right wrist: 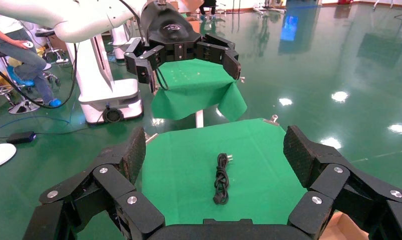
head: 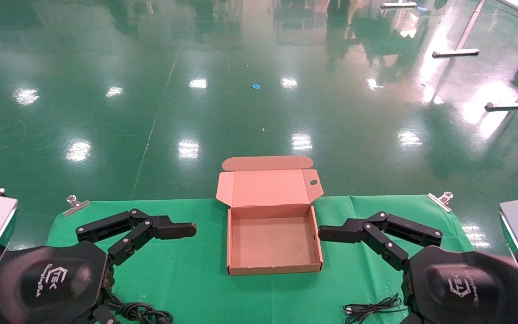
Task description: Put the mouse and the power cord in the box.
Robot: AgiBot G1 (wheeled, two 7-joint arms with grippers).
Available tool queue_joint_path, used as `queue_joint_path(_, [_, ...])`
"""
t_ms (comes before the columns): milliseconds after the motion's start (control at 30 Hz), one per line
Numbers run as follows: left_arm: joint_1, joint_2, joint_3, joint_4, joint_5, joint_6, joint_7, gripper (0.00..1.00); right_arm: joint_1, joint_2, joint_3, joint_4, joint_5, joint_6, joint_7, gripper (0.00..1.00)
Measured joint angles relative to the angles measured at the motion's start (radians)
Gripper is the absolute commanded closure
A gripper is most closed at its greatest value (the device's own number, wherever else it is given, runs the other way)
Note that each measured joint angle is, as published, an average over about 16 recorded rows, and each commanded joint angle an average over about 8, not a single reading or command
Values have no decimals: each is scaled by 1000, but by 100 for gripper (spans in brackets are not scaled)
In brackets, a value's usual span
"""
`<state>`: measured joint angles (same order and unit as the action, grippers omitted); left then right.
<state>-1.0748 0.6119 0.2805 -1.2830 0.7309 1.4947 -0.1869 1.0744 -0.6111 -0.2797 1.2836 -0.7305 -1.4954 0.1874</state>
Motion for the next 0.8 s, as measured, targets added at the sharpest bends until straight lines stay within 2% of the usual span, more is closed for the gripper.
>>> queue_joint_path(800, [0, 0, 0, 0, 0, 0, 0, 0, 0, 0, 0, 0, 0, 0, 0, 0])
